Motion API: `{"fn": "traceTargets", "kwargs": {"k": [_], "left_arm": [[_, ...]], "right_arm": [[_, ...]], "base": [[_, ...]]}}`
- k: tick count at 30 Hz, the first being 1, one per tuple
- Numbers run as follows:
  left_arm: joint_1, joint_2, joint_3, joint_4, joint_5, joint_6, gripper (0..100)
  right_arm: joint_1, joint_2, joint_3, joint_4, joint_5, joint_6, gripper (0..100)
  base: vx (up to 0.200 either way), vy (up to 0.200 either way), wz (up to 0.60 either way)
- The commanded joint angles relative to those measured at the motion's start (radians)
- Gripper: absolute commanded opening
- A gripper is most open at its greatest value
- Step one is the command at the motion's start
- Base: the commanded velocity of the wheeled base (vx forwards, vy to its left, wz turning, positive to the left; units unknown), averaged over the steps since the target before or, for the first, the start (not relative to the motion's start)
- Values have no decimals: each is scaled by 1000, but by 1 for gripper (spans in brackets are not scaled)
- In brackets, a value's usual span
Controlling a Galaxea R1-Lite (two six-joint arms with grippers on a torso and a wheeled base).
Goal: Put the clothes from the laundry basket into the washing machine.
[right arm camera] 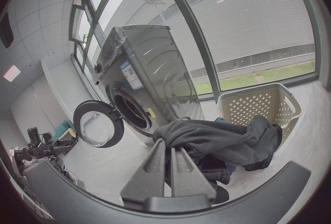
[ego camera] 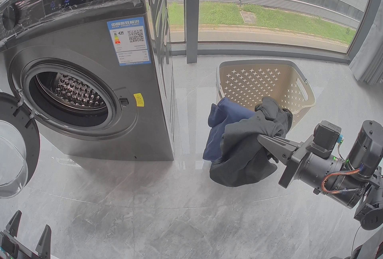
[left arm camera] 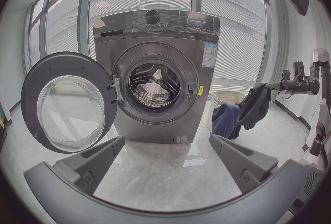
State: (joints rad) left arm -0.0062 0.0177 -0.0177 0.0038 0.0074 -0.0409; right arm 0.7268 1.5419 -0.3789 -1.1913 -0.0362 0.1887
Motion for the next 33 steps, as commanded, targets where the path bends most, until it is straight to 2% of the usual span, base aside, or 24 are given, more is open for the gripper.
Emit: {"fn": "traceTargets", "kwargs": {"k": [1, 33], "left_arm": [[2, -10, 15, -1, 0, -1, 100], [0, -8, 15, -1, 0, -2, 100]], "right_arm": [[-1, 1, 0, -1, -1, 0, 0], [-1, 10, 2, -1, -2, 1, 0]], "base": [[0, 0, 0], [0, 194, 0]]}}
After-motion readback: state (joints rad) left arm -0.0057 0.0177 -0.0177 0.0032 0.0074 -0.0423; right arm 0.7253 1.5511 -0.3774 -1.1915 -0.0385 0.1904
